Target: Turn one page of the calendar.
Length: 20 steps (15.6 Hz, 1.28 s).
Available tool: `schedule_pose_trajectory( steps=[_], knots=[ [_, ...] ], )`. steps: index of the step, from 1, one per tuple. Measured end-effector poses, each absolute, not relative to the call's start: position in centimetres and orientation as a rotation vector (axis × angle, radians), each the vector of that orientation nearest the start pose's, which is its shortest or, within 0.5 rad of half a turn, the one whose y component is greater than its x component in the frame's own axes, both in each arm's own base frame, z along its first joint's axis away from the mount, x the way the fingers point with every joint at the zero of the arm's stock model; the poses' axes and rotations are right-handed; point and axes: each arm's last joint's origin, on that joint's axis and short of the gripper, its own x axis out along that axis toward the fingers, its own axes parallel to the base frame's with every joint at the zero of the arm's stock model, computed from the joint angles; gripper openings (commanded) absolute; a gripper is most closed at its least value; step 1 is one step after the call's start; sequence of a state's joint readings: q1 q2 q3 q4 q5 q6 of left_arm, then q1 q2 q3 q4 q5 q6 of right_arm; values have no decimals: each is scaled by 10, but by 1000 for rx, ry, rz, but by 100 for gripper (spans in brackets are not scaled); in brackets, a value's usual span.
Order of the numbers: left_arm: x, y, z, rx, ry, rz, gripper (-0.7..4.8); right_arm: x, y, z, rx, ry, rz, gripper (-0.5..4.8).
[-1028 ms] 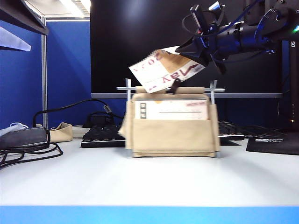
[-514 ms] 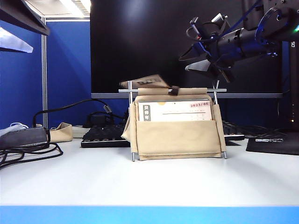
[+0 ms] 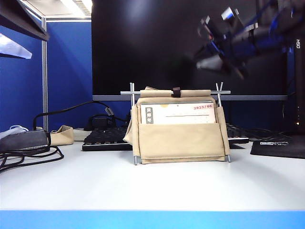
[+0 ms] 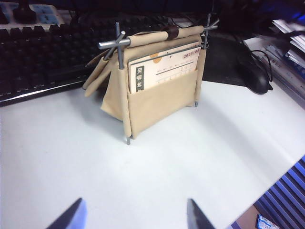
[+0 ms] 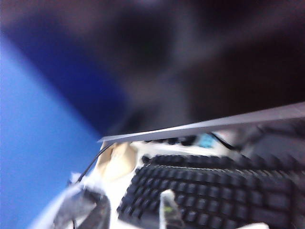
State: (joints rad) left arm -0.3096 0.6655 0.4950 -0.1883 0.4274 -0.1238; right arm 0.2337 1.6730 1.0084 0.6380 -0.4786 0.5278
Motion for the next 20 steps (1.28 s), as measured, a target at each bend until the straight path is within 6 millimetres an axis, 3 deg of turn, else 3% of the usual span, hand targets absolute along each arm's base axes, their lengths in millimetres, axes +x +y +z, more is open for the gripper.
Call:
schedule_pose_trajectory(
  steps=[1, 2, 4, 5, 8, 11, 13, 15, 17, 20],
  knots=[
    [141, -58, 251, -138, 413, -705, 111, 350, 103, 268, 445, 204, 707, 113],
    [141, -58, 251, -139, 414, -706, 30, 338, 104, 279, 344, 202, 711, 112],
    [124, -52, 264, -134, 306, -697, 24, 297, 94, 298, 180, 196, 628, 112],
    [116, -48, 271, -125, 240, -679, 24, 281, 89, 301, 167, 175, 617, 111],
    [72, -32, 291, -31, -36, -605, 24, 207, 67, 307, 160, 42, 533, 81],
    [59, -26, 277, -27, 5, -560, 24, 154, 53, 282, 164, 47, 503, 71],
    [69, -29, 249, -82, 124, -554, 24, 115, 46, 247, 165, 157, 487, 30],
    [76, -32, 231, -102, 152, -551, 24, 94, 43, 226, 167, 144, 528, 30],
    [81, -33, 220, -103, 148, -552, 23, 83, 40, 213, 174, 80, 545, 30],
    [86, -35, 199, -101, 207, -548, 24, 84, 40, 173, 173, 129, 507, 5]
  ],
)
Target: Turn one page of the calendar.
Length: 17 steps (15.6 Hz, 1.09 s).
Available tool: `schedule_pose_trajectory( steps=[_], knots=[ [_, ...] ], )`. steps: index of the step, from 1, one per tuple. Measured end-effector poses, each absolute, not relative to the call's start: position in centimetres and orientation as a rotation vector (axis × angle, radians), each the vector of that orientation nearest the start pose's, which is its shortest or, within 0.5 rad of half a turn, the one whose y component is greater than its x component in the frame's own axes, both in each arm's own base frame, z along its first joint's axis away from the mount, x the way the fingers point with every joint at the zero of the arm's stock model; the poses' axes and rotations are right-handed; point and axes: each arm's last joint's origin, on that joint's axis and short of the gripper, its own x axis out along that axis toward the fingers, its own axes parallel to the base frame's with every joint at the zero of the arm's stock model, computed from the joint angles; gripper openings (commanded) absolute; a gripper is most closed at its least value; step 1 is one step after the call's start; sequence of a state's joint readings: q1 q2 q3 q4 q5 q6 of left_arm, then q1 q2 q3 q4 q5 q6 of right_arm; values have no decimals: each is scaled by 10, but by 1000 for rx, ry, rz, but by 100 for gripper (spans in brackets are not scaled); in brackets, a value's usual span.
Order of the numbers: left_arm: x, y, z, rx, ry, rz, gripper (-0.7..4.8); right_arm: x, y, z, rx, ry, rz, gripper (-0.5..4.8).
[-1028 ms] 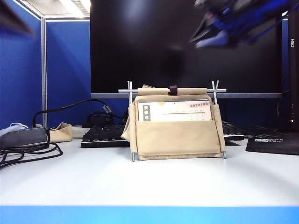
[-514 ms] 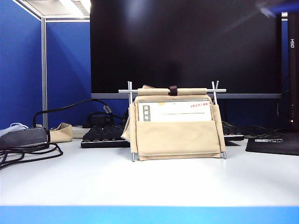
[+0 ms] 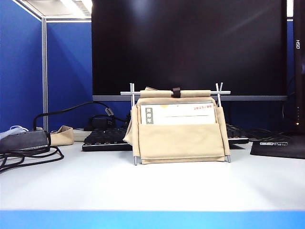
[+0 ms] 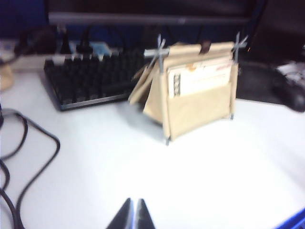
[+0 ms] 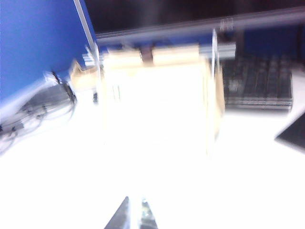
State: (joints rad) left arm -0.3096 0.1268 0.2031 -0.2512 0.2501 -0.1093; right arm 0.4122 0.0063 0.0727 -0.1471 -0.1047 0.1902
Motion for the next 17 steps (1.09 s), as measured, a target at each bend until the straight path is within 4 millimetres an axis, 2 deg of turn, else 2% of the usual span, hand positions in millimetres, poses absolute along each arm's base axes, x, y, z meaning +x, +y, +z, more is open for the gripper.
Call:
schedule_pose_trajectory(
  steps=[2, 5, 6, 11, 17],
  knots=[
    [88, -36, 188, -101, 215, -548, 23, 87, 41, 151, 162, 200, 499, -6],
    [91, -36, 174, -99, 226, -534, 19, 87, 40, 150, 158, 210, 458, -6],
    [92, -36, 171, -98, 232, -526, -6, 87, 40, 150, 157, 209, 449, -6],
    [93, -37, 145, -90, 307, -510, -6, 88, 39, 149, 155, 211, 429, -5],
    [95, -35, 143, -63, 291, -450, -5, 88, 39, 149, 155, 211, 429, -6]
  ],
)
